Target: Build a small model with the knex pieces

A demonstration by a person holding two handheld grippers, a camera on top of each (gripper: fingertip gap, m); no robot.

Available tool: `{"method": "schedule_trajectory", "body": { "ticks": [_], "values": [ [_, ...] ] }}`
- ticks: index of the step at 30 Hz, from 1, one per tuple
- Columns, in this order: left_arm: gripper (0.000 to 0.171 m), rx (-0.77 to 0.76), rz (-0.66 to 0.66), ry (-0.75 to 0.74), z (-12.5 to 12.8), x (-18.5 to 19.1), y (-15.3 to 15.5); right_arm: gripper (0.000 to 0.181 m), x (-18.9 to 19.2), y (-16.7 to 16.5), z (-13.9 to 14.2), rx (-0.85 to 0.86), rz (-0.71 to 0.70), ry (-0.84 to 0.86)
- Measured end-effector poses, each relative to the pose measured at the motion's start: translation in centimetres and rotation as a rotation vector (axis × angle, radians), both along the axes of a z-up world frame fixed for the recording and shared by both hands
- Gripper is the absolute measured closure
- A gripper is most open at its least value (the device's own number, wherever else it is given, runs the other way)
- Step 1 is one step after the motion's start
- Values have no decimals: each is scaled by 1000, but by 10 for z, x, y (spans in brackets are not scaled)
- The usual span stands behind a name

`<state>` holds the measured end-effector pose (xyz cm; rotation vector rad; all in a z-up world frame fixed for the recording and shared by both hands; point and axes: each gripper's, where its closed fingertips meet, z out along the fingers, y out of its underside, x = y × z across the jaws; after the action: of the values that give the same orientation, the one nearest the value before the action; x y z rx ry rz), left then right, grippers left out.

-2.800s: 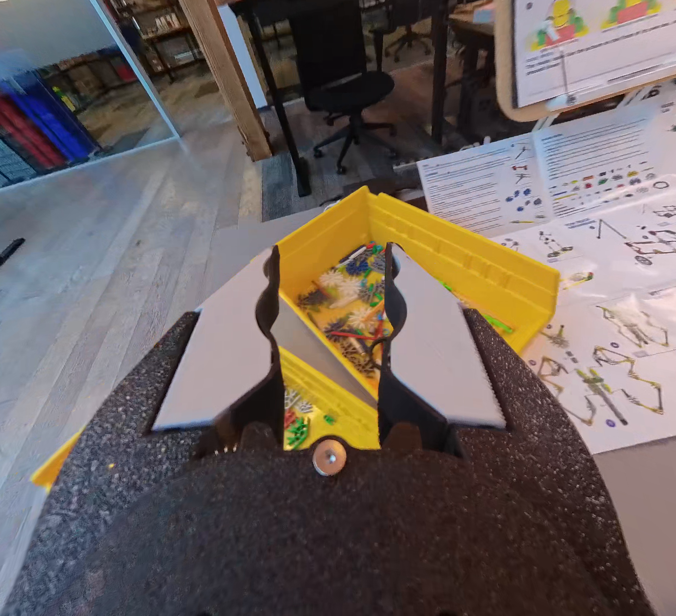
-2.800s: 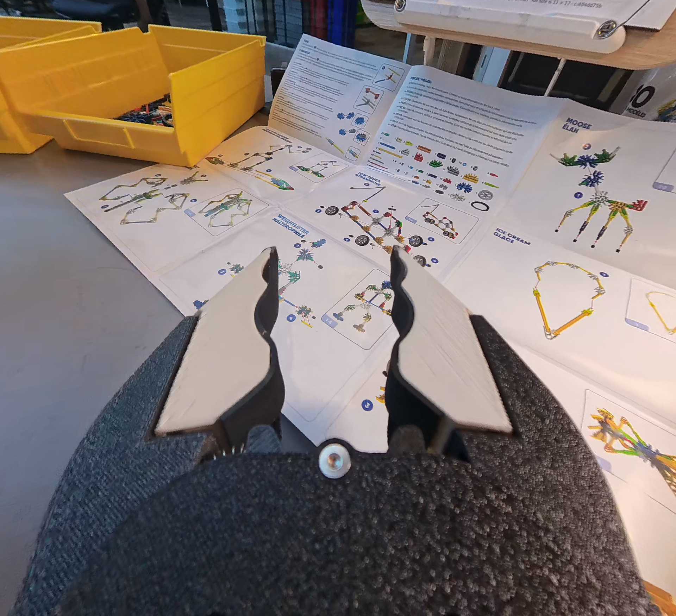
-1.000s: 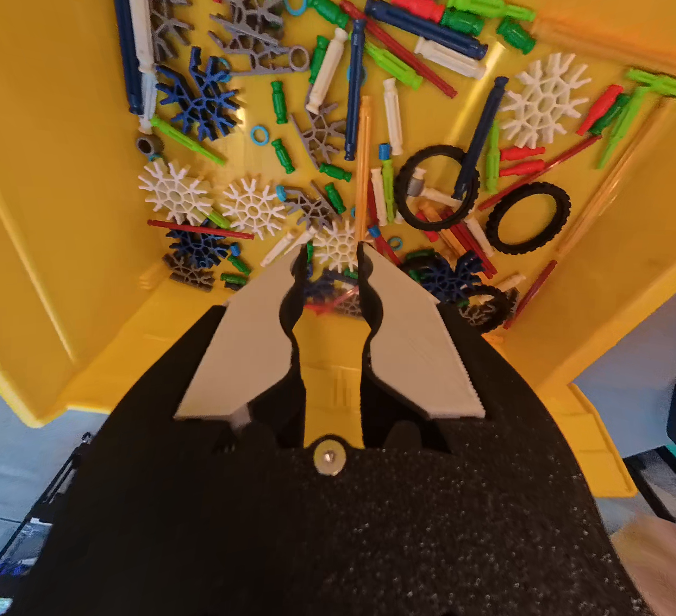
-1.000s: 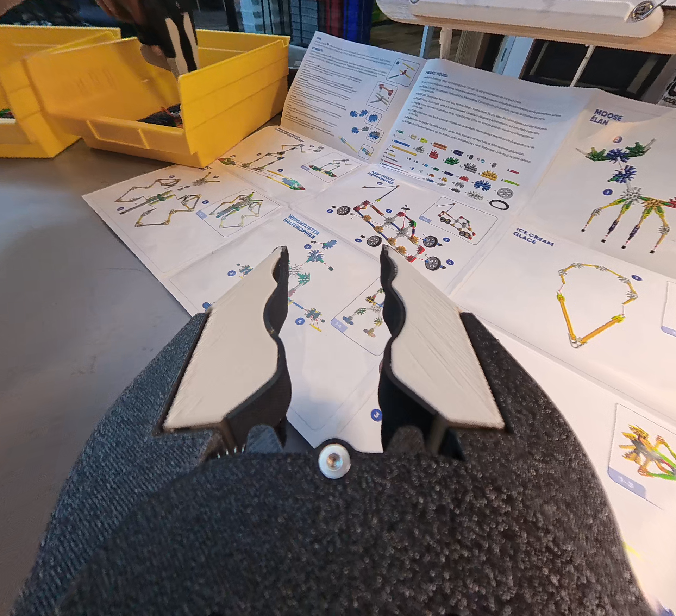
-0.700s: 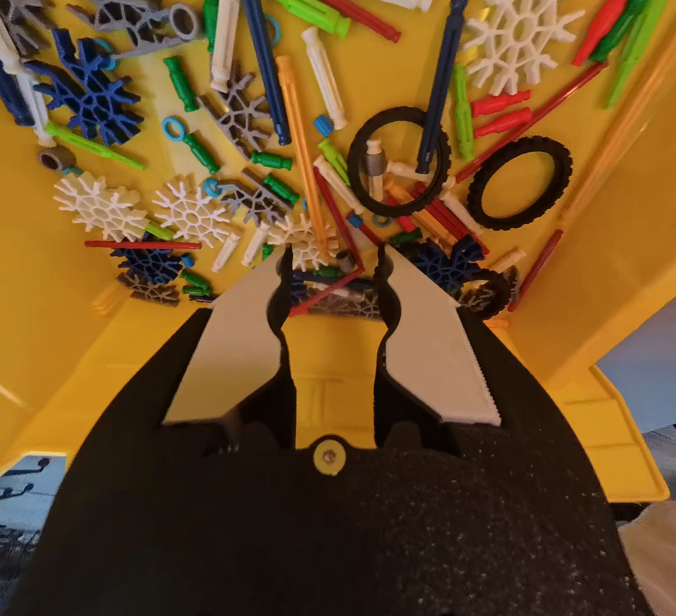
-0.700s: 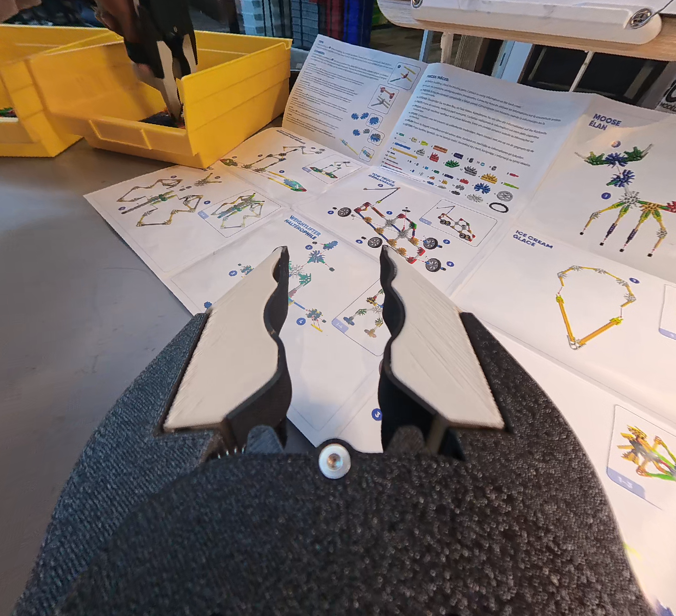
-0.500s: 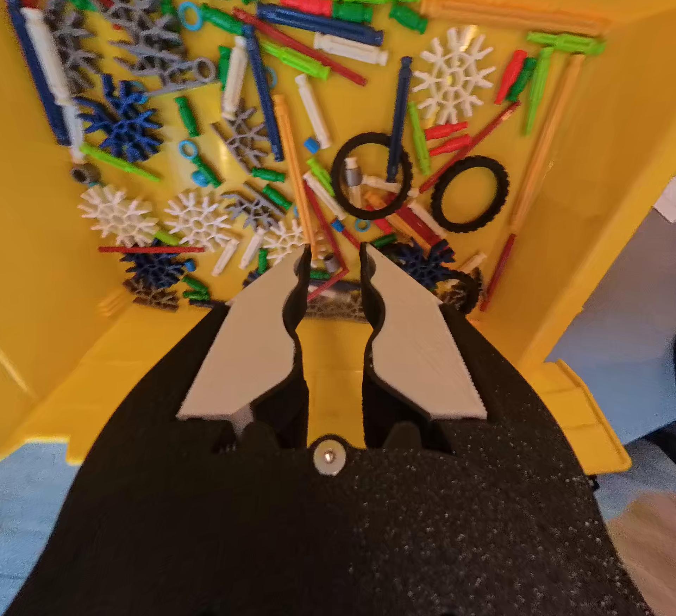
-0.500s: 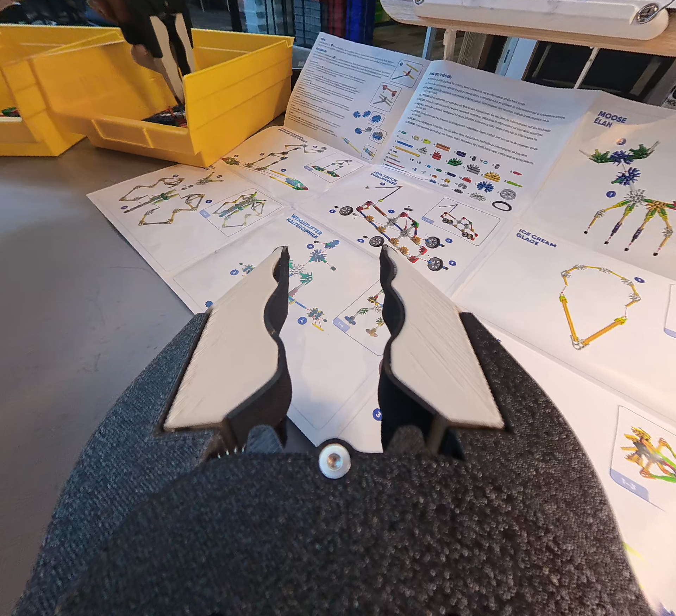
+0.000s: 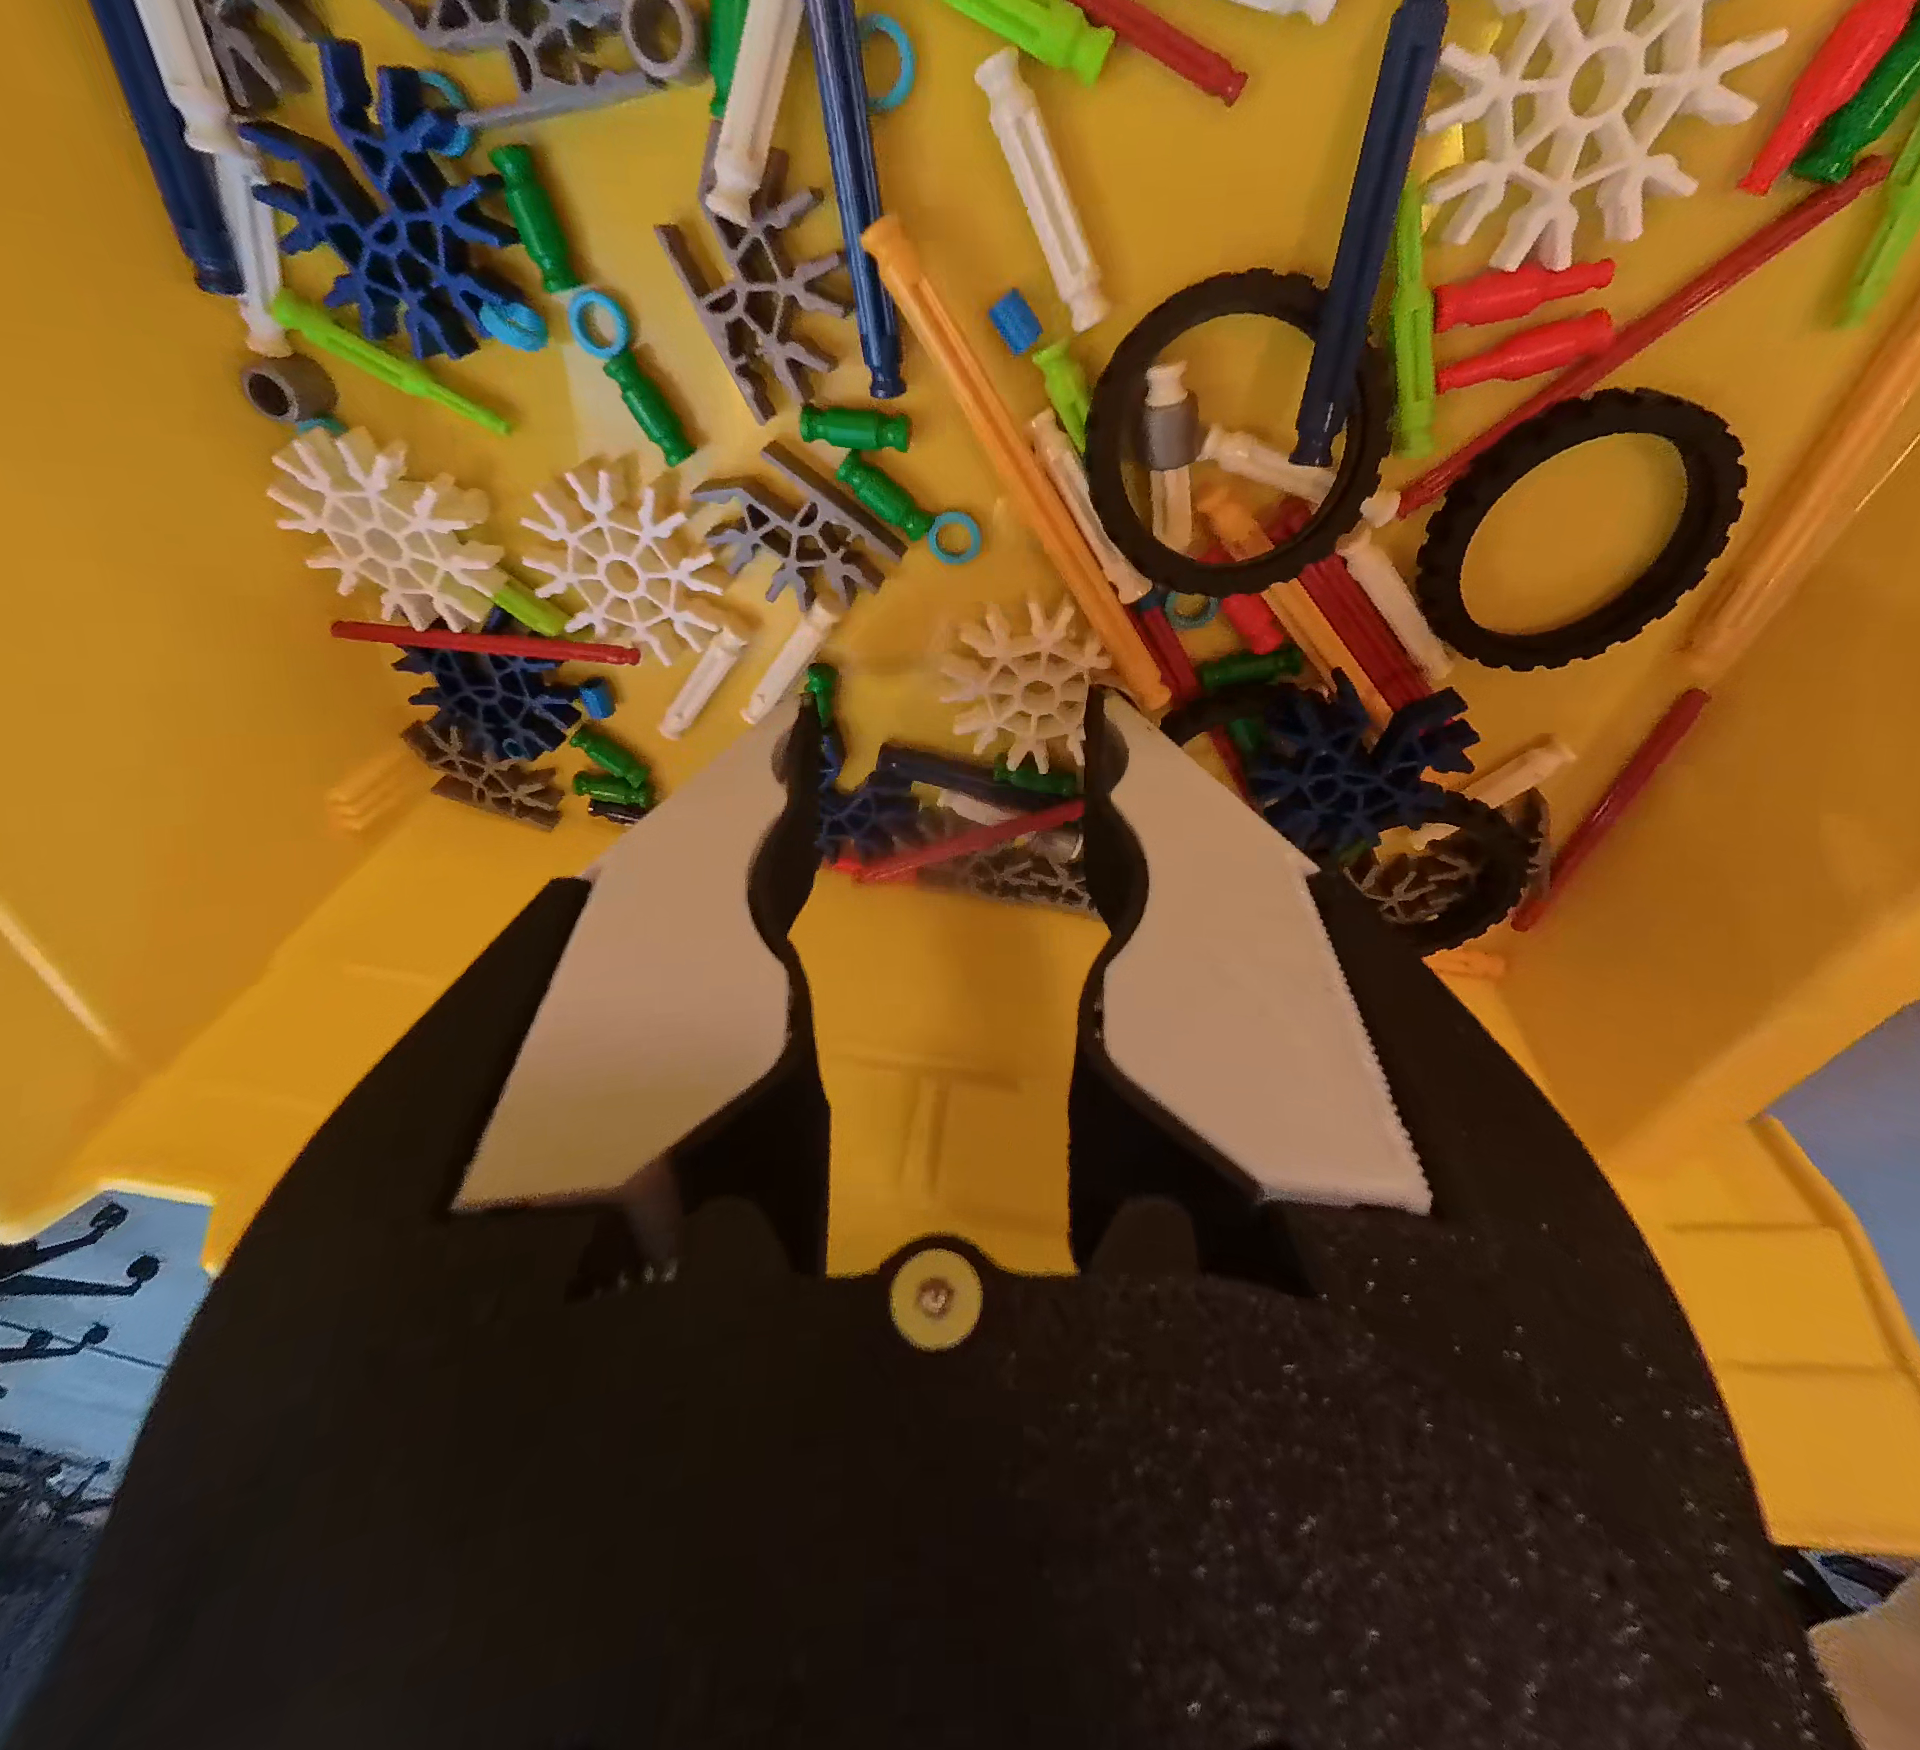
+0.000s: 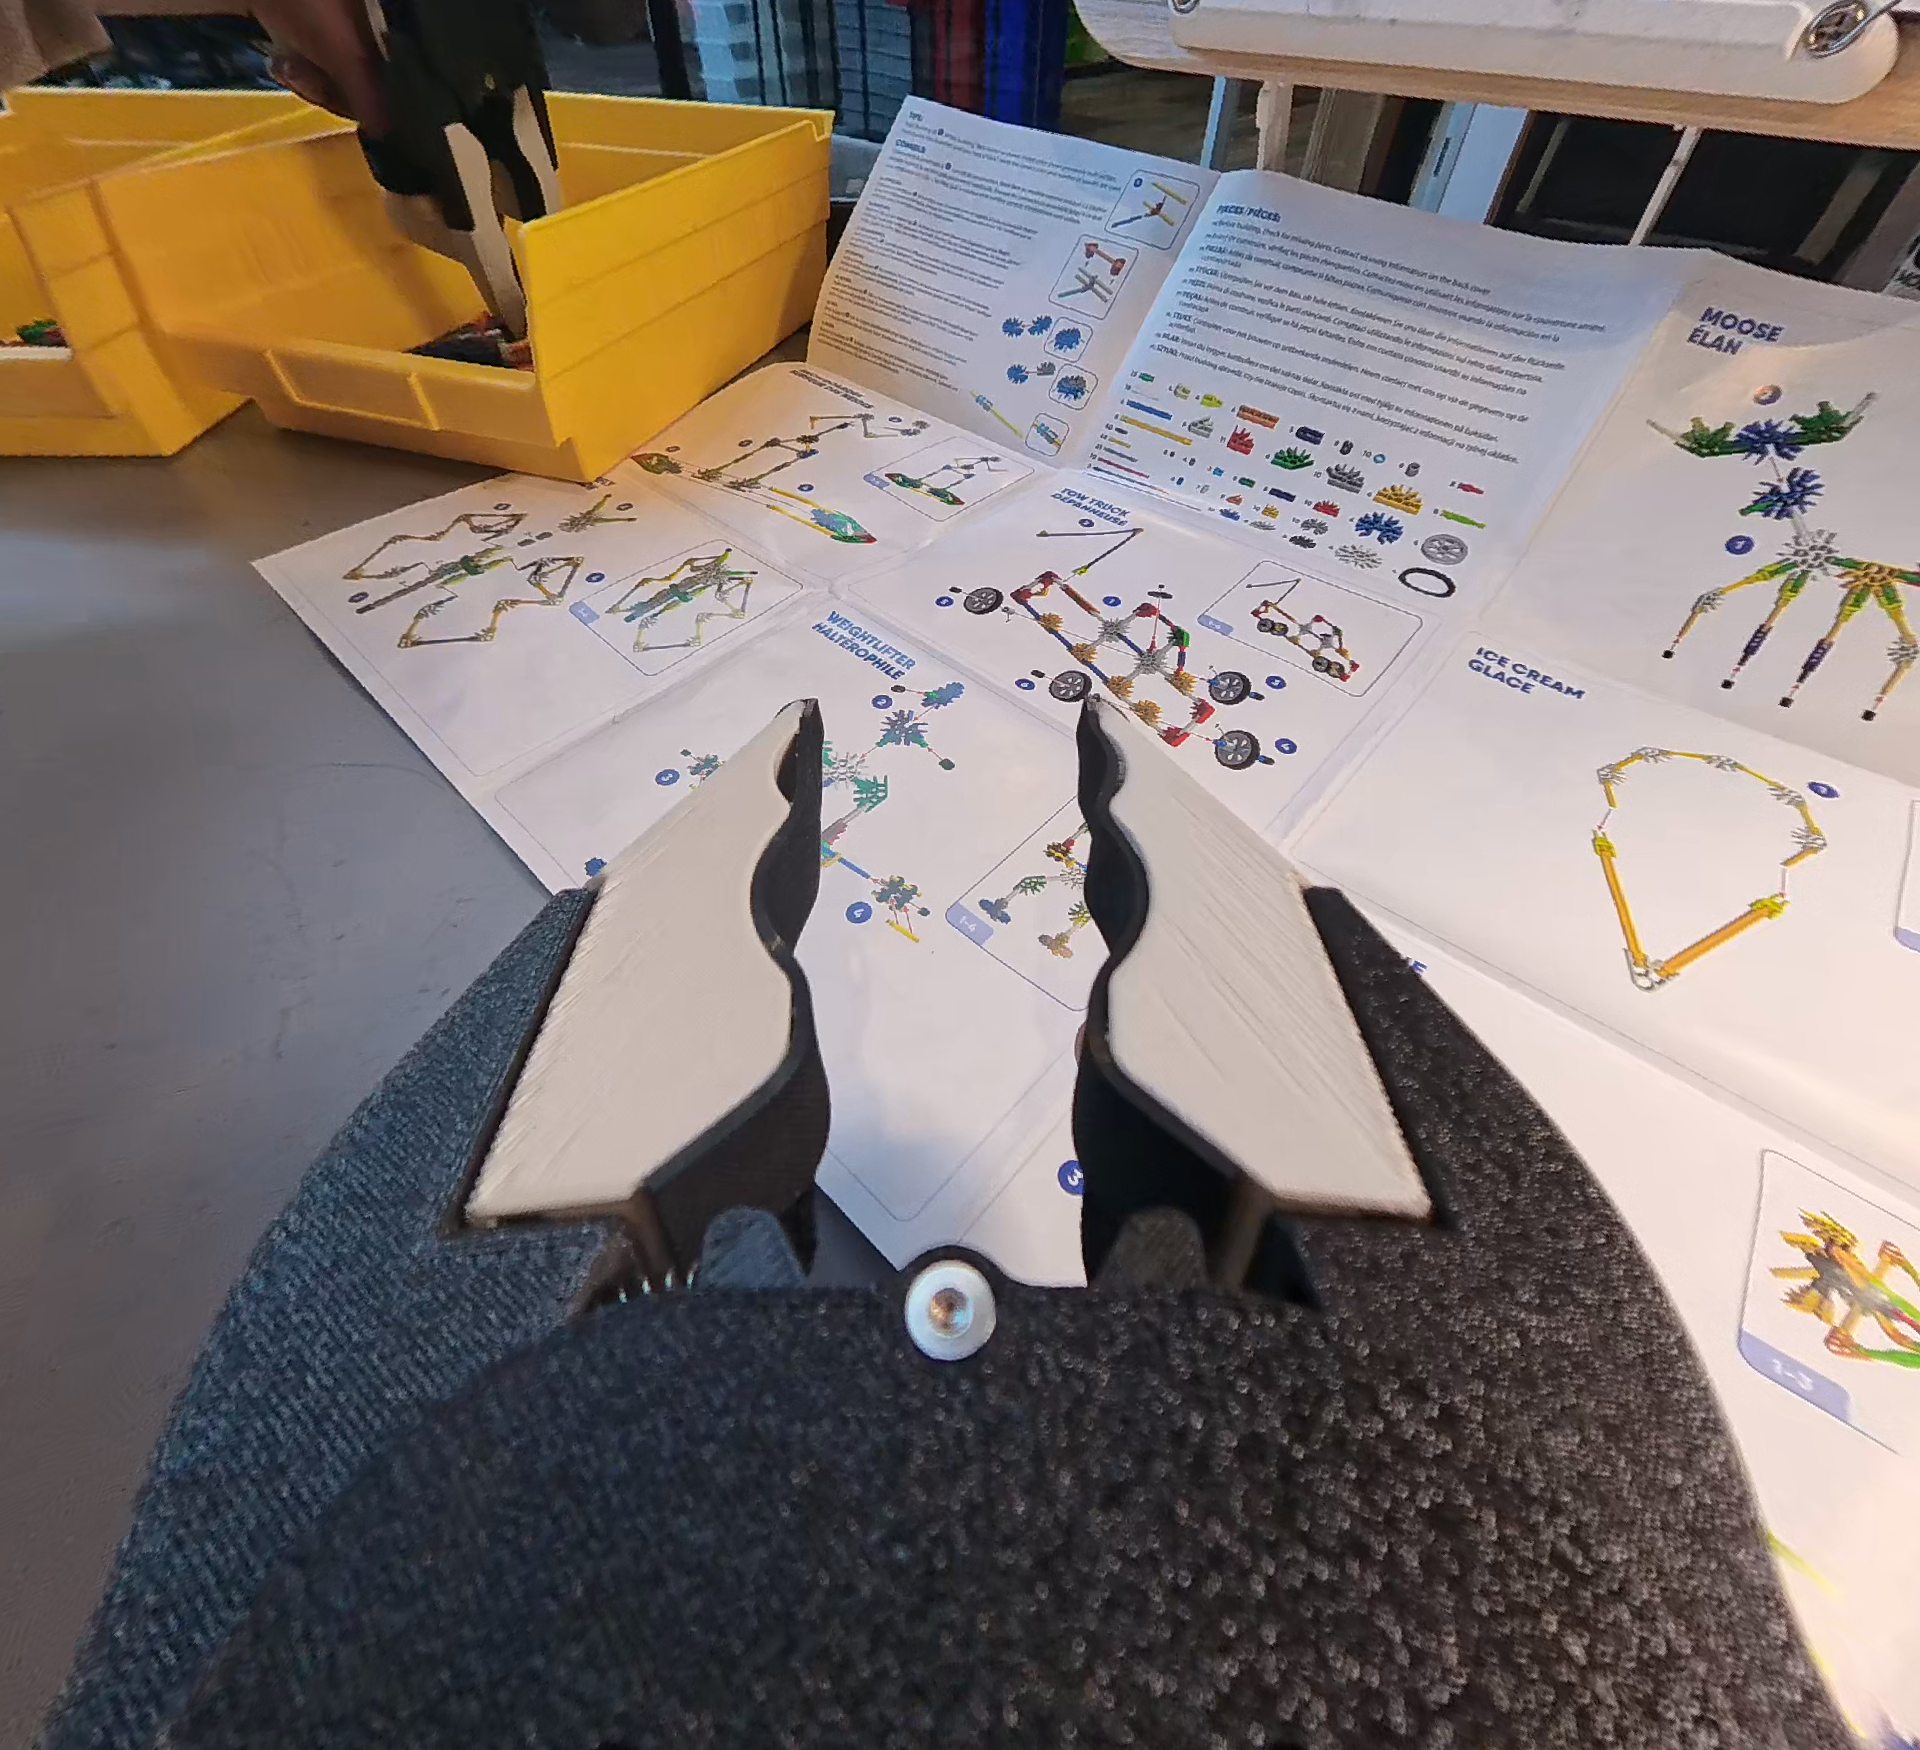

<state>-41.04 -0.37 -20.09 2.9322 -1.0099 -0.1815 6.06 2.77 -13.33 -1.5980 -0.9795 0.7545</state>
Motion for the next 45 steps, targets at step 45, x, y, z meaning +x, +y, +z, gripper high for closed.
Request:
{"method": "schedule_trajectory", "body": {
  "ticks": [45],
  "values": [
    [140,37,37,-120,9,7,1,132,3,-2,-5,-59,11,-10]
  ]
}}
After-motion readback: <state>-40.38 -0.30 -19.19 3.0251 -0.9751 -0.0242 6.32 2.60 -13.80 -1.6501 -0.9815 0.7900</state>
